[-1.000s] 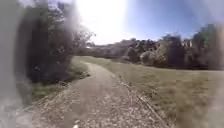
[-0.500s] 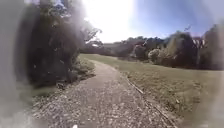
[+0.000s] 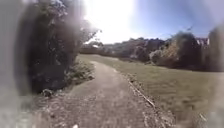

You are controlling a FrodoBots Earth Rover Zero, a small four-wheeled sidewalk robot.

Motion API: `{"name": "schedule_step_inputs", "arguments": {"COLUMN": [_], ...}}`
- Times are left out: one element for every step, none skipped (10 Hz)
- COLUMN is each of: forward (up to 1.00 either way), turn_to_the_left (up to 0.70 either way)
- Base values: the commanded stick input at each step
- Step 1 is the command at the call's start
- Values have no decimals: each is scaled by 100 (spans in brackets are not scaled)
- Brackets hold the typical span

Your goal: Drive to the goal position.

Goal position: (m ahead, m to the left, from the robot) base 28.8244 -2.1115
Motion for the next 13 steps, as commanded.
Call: {"name": "schedule_step_inputs", "arguments": {"forward": [100, 100, 100, 100, 100, 100, 100, 100, 100, 100, 100, 100, 100], "turn_to_the_left": [37, 40, 35, 10, 0, 0, 0, 0, 0, 0, 1, 4, 3]}}
